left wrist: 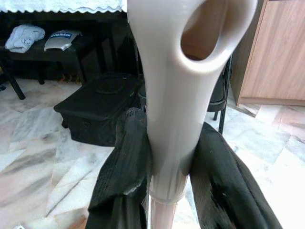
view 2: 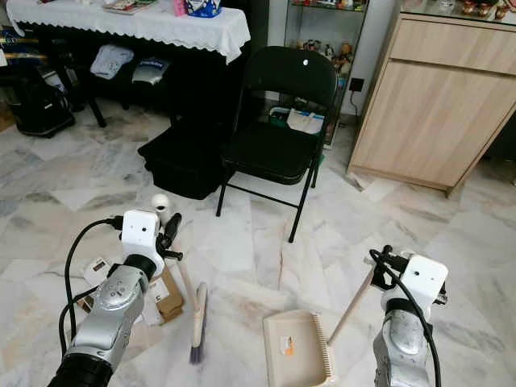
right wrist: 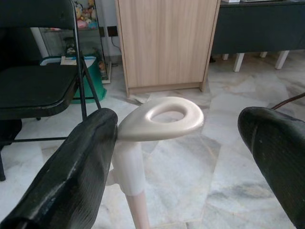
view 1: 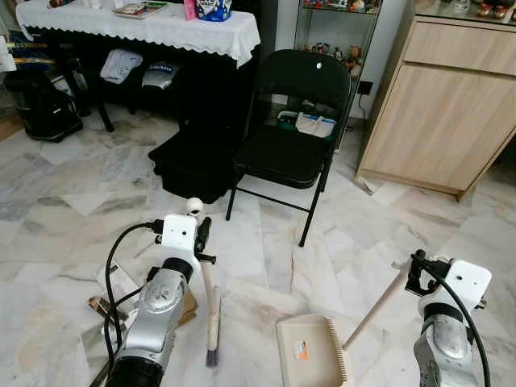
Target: Sweep floor
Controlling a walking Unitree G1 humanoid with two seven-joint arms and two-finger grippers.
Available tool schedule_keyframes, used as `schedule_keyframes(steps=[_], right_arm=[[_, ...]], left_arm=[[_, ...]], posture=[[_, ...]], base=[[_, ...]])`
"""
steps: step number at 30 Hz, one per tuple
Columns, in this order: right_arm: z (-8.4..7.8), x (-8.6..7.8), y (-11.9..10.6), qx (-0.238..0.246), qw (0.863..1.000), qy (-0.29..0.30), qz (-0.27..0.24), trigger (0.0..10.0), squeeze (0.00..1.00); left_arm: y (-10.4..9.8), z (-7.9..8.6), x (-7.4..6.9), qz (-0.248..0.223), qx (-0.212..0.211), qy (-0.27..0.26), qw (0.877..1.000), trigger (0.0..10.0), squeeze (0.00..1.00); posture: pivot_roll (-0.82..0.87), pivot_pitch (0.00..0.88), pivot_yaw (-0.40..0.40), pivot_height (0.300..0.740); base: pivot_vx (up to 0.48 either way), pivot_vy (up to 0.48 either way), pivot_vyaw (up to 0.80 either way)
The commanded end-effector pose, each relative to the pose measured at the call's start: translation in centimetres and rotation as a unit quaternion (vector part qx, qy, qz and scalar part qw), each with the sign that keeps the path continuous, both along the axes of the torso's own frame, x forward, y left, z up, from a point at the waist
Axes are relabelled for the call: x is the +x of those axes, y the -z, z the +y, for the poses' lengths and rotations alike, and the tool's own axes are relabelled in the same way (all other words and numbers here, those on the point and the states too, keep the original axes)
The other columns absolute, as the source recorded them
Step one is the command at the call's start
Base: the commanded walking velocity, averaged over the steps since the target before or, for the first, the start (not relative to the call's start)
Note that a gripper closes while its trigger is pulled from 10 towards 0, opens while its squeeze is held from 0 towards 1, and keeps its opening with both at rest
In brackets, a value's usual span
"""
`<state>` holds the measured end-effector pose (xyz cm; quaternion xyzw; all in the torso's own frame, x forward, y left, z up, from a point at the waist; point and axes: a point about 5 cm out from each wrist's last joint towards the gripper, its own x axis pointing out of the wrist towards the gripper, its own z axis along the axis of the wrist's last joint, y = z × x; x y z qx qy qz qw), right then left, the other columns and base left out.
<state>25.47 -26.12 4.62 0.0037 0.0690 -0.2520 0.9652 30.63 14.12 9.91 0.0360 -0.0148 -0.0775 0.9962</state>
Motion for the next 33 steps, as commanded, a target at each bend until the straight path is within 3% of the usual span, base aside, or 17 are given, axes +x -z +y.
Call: schedule_keyframes(steps=[1,26,33], right_arm=[[-0.2,0.0,0.3,0.002,1.000,0.003,0.009,10.0,0.00],[0.5,1.7,0.9,0.008,0.999,-0.023,0.045,10.0,0.00],[0.7,2.4,1.0,-0.008,0.994,-0.079,0.069,10.0,0.00]], left_arm=[[-0.5,0.1,0.1,-0.018,0.008,0.003,1.000,10.0,0.00],[-0.4,-0.2,0.1,-0.017,0.010,0.007,1.000,10.0,0.00],[-0.4,-0.1,0.1,-0.016,0.009,0.004,1.000,10.0,0.00]], posture=[[0.05,0.020,-0.022,0.740],[0.05,0.000,-0.021,0.740],[0.05,0.005,-0.019,0.740]], base=[[0.000,0.000,0.00],[0.000,0.000,0.00],[0.000,0.000,0.00]])
